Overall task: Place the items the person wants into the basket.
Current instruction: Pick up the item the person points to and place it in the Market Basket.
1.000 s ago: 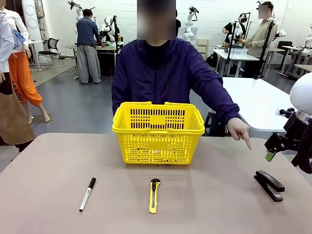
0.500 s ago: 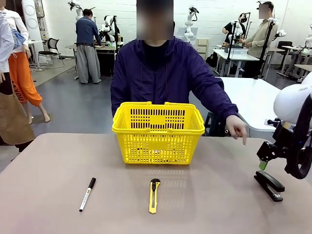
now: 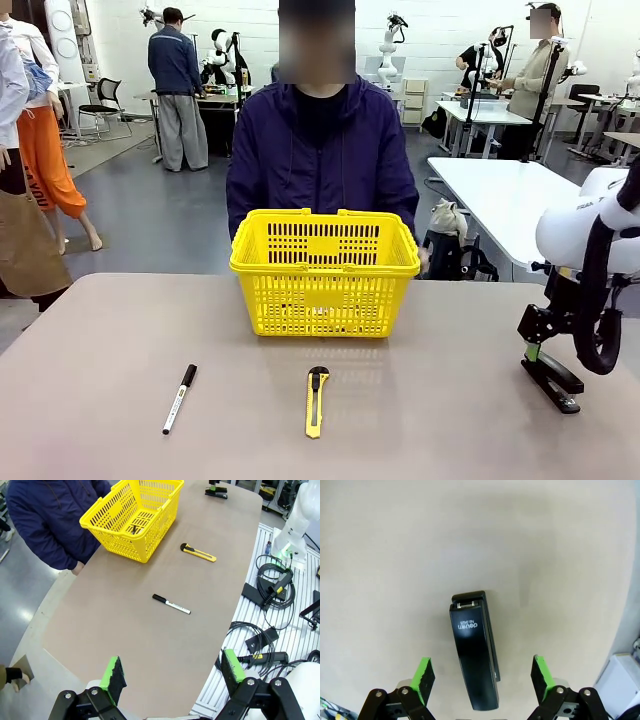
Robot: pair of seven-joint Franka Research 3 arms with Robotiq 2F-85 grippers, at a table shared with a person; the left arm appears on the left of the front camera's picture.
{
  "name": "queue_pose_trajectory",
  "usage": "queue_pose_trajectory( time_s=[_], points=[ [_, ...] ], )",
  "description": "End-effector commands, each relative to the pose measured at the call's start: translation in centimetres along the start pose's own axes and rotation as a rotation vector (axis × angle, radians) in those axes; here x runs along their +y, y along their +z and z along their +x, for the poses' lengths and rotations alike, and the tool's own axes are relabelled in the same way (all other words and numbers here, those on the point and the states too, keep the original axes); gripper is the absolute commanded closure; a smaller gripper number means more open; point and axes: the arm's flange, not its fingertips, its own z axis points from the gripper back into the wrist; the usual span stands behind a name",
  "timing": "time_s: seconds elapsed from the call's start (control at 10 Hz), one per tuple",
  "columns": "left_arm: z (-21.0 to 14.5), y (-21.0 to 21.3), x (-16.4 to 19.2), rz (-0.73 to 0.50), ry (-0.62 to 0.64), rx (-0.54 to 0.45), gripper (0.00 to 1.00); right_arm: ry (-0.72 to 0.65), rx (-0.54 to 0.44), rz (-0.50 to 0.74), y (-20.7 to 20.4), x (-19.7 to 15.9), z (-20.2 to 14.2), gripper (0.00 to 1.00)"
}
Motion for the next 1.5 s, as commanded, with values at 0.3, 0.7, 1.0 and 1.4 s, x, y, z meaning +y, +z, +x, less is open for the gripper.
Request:
queue_pose_trajectory(
  time_s=[0.3,0.7,1.0,1.4],
  points=[
    [0.06,0.18,0.00,-0.013,-0.001,-0.009,0.00,-0.007,0.036,-0.064,-1.50,0.97,1.47,0.00],
    [0.06,0.18,0.00,-0.013,-0.001,-0.009,0.00,0.038,0.060,-0.079,-1.59,0.74,1.23,1.00],
    [0.06,0.18,0.00,-0.013,-0.001,-0.009,0.00,0.045,0.063,-0.084,-1.69,0.76,1.22,0.86],
    [0.06,0.18,0.00,-0.013,-0.001,-0.009,0.00,0.041,0.060,-0.086,-1.62,0.91,1.19,1.00]
  ],
)
